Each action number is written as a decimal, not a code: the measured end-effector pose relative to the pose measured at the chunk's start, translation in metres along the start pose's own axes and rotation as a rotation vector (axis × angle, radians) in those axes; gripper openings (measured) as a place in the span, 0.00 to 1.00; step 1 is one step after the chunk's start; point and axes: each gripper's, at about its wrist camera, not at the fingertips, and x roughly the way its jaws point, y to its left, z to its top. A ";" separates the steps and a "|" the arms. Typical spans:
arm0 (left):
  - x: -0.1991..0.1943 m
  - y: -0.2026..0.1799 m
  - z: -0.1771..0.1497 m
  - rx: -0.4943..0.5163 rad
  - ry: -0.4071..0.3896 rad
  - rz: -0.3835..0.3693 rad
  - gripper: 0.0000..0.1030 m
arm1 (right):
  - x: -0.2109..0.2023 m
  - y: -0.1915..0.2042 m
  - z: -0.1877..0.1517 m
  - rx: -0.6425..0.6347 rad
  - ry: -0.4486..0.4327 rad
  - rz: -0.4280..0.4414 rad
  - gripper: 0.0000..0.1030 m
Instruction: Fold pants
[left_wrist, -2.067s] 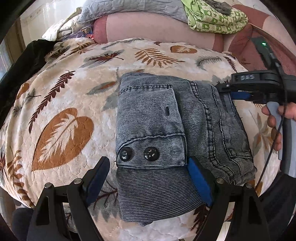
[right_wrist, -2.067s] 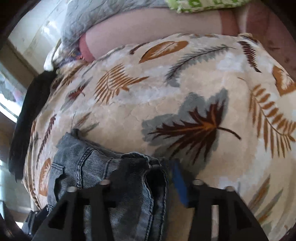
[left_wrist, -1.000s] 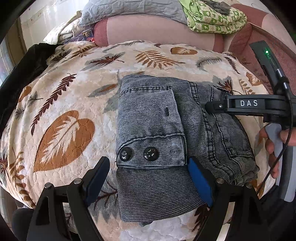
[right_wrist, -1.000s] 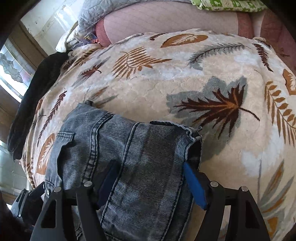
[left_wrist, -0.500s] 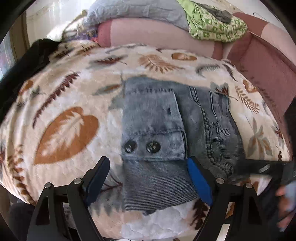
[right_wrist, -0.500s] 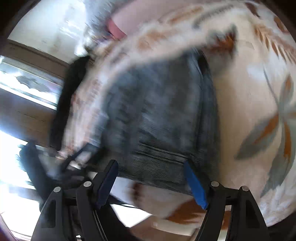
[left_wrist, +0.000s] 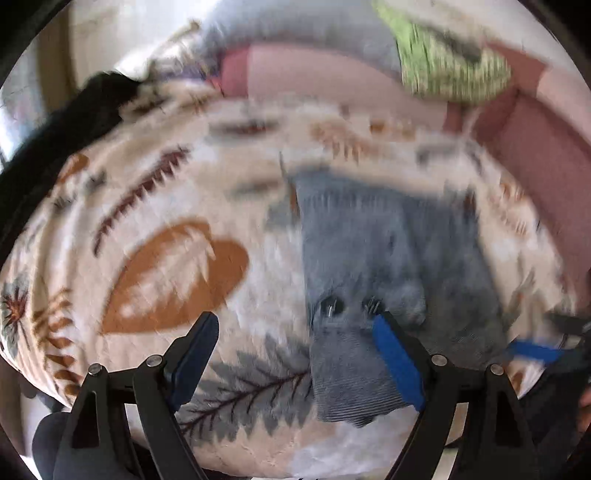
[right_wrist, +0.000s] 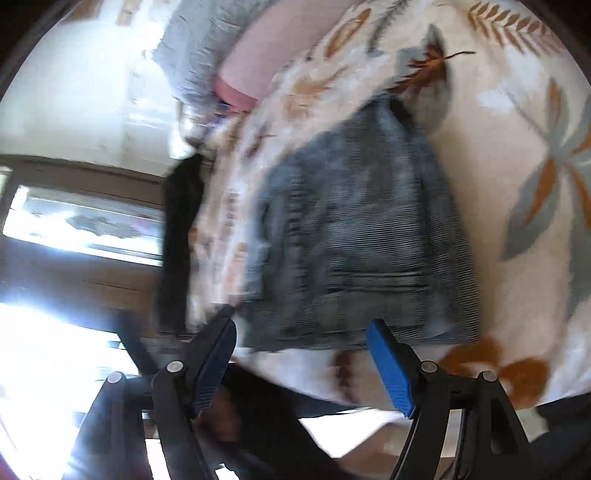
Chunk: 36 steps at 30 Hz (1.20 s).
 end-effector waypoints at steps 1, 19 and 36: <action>0.004 -0.005 -0.003 0.020 -0.016 0.030 0.84 | 0.001 0.006 0.001 -0.022 -0.008 0.030 0.75; 0.029 0.055 0.035 -0.214 0.067 -0.345 0.84 | 0.004 -0.051 0.071 0.026 0.001 -0.214 0.82; 0.063 -0.005 0.047 -0.094 0.156 -0.364 0.56 | 0.046 -0.034 0.087 -0.149 0.076 -0.423 0.50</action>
